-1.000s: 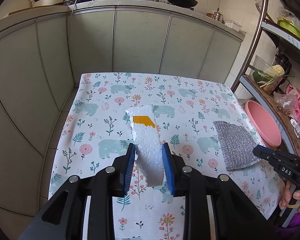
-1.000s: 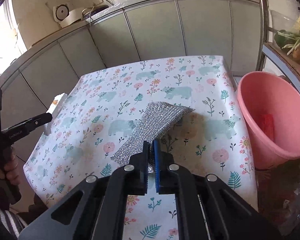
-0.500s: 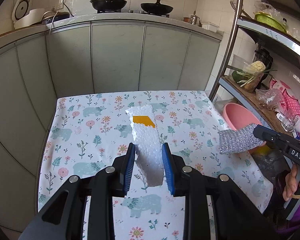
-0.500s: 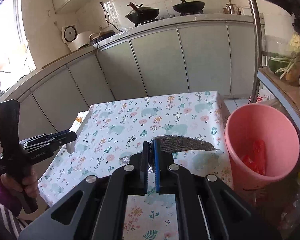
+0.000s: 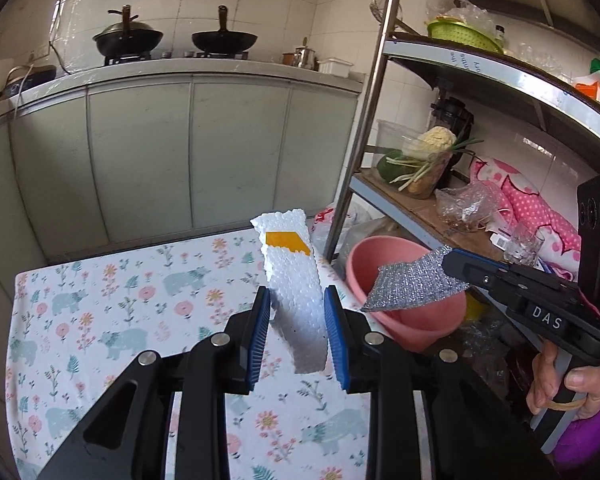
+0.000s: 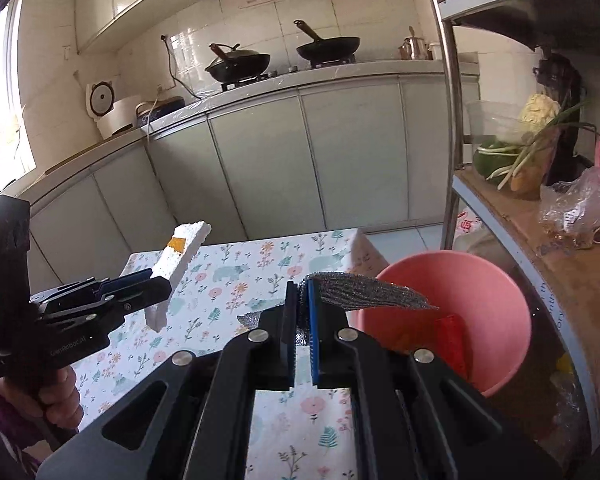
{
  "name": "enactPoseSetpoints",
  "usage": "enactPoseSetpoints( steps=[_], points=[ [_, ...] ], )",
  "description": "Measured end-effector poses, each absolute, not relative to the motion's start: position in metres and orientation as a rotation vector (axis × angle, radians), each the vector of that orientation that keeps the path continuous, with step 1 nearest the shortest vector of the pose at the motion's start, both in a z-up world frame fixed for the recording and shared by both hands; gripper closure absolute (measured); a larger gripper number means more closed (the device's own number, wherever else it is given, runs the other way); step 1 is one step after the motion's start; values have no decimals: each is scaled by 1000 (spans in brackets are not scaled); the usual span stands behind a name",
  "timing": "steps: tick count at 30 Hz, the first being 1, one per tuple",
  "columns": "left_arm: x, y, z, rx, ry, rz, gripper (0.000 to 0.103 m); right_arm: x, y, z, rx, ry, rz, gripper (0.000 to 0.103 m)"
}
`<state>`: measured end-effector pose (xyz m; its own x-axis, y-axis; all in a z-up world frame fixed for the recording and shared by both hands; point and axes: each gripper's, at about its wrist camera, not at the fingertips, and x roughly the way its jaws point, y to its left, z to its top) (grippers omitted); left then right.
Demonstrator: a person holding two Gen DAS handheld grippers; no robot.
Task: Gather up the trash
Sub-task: 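Lift and carry the foam strip and grey pad over the pink bucket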
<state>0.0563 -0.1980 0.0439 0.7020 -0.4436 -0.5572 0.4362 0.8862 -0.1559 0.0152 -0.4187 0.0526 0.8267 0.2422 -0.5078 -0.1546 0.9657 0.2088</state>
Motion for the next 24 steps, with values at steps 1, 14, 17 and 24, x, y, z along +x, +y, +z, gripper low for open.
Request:
enactPoseSetpoints(
  steps=[1, 14, 17, 24],
  points=[
    [60, -207, 44, -13, 624, -507, 76, 17, -425, 53, 161, 556, 194, 97],
    [100, -301, 27, -3, 649, -642, 76, 48, -485, 31, 163, 587, 36, 97],
    [110, -317, 19, 1, 672, -654, 76, 58, -495, 21, 171, 610, 16, 97],
    [129, -354, -5, 26, 734, -673, 76, 73, -507, -8, 174, 674, -8, 97]
  ],
)
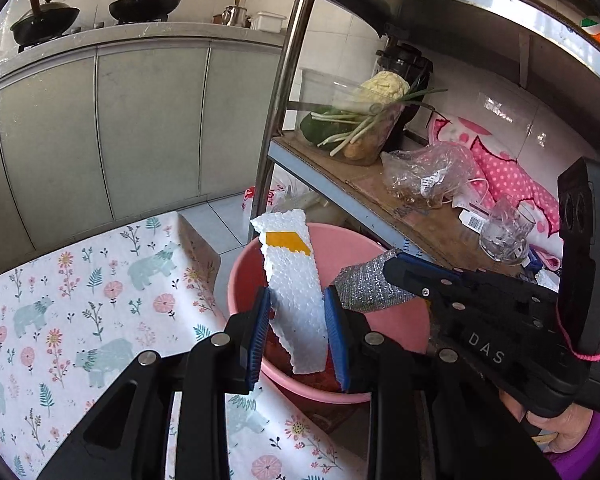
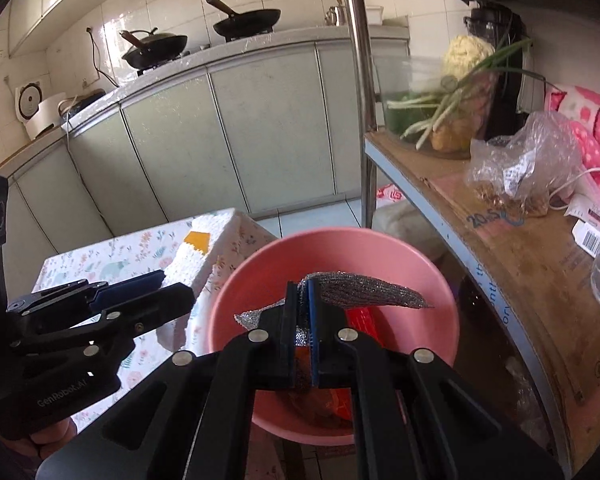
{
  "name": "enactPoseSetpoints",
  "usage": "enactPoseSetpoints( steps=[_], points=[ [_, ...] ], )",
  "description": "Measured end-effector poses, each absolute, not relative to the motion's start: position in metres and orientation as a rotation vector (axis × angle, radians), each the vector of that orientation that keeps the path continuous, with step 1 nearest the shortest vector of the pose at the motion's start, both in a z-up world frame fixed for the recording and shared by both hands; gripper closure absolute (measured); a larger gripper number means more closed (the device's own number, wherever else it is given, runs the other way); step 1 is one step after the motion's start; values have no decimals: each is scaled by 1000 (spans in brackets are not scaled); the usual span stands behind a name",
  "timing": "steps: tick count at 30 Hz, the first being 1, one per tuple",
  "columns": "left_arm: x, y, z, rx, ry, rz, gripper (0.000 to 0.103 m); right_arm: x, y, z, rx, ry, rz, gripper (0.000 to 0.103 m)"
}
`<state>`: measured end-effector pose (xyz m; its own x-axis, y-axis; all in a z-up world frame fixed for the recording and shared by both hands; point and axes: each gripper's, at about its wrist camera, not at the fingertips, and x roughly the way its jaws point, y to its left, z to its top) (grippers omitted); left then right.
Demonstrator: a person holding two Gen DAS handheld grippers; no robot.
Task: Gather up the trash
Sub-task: 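Lift and carry the foam strip and grey pad over the pink bucket, then open both grippers to drop the foam strip and pad into the bucket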
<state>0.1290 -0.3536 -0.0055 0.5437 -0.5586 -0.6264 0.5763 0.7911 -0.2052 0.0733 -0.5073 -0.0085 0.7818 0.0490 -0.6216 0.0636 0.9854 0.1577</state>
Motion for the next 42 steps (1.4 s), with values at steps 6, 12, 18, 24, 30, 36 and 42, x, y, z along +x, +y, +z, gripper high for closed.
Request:
enactPoseSetpoints(
  steps=[6, 12, 18, 24, 30, 36, 42],
  points=[
    [139, -378, -31, 69, 776, -662, 76, 85, -514, -34, 166, 722, -38, 97],
    [150, -389, -47, 82, 805, -651, 75, 95, -525, -51, 162, 763, -77, 97],
    [153, -398, -51, 101, 805, -651, 74, 99, -530, -62, 167, 781, -99, 97],
    [152, -401, -49, 95, 798, -676, 72, 103, -530, -69, 160, 803, -109, 95],
    [150, -401, -44, 91, 797, -685, 69, 103, -530, -68, 157, 811, -126, 90],
    [146, -400, -38, 86, 794, -691, 61, 98, -529, -61, 154, 799, -127, 76],
    [136, -396, -26, 81, 780, -696, 60, 86, -520, -49, 140, 782, -121, 64]
  ],
)
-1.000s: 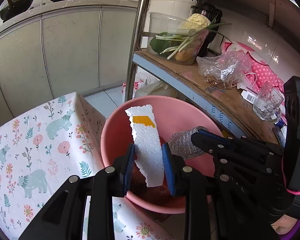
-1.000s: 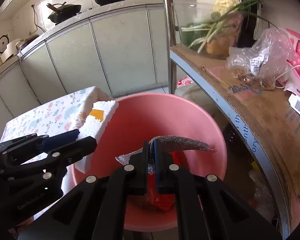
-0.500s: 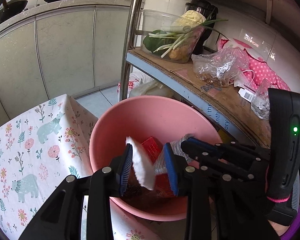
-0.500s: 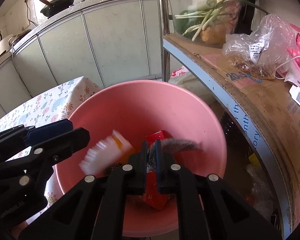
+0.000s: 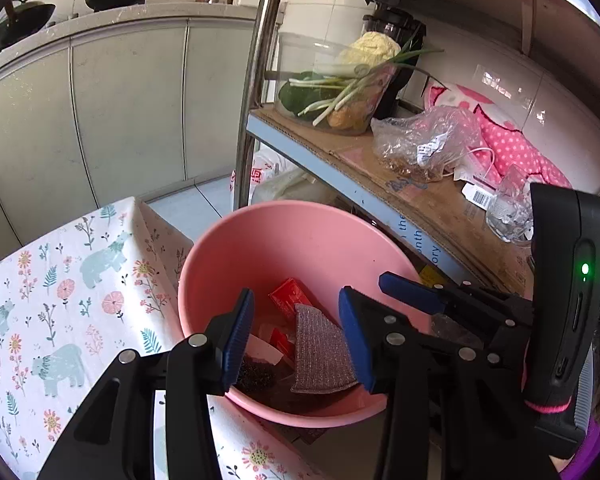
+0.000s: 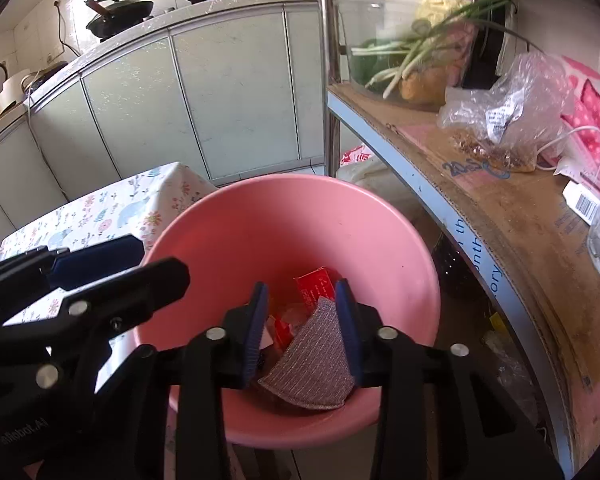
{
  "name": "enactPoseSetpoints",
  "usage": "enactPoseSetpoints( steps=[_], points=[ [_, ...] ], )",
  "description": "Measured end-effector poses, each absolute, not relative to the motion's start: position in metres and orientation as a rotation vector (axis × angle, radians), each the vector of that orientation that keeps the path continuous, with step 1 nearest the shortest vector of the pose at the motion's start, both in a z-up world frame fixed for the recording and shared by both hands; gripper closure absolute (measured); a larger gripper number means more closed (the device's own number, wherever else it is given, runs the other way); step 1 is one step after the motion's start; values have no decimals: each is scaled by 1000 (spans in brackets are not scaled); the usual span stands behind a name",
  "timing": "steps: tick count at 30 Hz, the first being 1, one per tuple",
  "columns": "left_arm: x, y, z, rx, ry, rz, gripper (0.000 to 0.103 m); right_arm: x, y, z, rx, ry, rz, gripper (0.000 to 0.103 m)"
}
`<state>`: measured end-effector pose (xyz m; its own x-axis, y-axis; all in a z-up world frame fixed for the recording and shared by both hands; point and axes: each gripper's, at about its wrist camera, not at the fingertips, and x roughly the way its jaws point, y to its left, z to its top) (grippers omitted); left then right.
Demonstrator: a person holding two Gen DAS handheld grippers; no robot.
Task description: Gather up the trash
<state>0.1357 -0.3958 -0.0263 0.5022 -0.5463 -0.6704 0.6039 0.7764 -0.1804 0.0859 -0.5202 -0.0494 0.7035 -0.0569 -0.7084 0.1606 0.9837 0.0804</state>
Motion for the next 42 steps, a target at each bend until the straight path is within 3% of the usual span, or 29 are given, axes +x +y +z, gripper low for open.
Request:
enactPoseSetpoints(
  steps=[11, 42],
  points=[
    [104, -365, 14, 53, 690, -649, 60, 44, -483, -21, 94, 718, -131, 44],
    [37, -275, 25, 46, 667, -566, 60, -28, -408, -10, 37, 706, -161, 42]
  ],
)
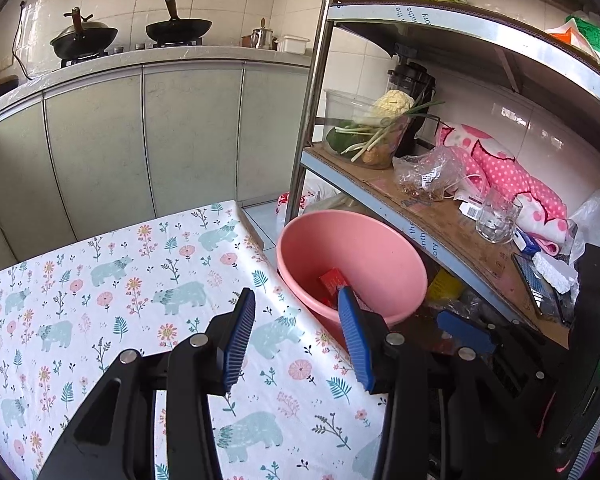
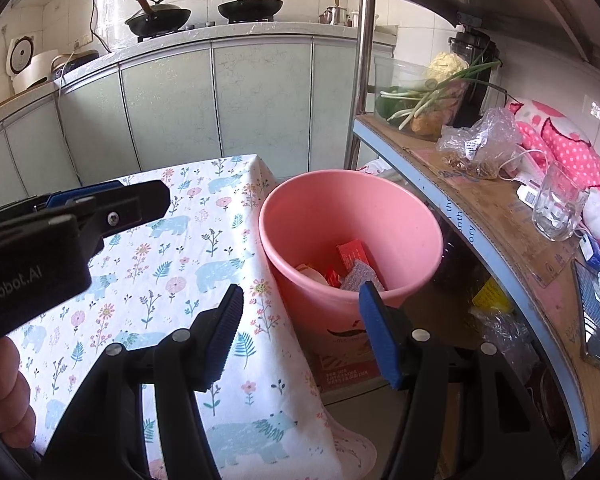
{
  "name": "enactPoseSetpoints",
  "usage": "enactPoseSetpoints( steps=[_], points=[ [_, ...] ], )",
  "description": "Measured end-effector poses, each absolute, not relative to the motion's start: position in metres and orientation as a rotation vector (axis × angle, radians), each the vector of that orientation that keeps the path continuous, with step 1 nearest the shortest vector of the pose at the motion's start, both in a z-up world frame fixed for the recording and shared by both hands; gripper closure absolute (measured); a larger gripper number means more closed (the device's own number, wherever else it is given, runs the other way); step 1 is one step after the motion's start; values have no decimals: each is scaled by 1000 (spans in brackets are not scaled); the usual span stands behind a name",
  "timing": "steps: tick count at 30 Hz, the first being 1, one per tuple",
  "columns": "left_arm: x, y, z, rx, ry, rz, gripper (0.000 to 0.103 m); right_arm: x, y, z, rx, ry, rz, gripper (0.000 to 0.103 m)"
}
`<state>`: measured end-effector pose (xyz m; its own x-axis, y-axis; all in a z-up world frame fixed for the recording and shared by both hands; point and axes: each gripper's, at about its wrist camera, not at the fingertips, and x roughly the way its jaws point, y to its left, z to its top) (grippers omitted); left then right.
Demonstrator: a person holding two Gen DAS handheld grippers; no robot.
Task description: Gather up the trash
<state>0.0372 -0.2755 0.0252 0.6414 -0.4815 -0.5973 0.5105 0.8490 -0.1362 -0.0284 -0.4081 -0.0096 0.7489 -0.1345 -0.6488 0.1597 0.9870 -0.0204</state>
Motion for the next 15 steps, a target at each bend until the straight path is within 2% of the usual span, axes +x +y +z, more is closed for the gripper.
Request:
enactPoseSetpoints(
  steps=[15],
  points=[
    [27, -269, 26, 49, 655, -568, 60, -39, -399, -8, 17, 699, -168, 42]
  ],
)
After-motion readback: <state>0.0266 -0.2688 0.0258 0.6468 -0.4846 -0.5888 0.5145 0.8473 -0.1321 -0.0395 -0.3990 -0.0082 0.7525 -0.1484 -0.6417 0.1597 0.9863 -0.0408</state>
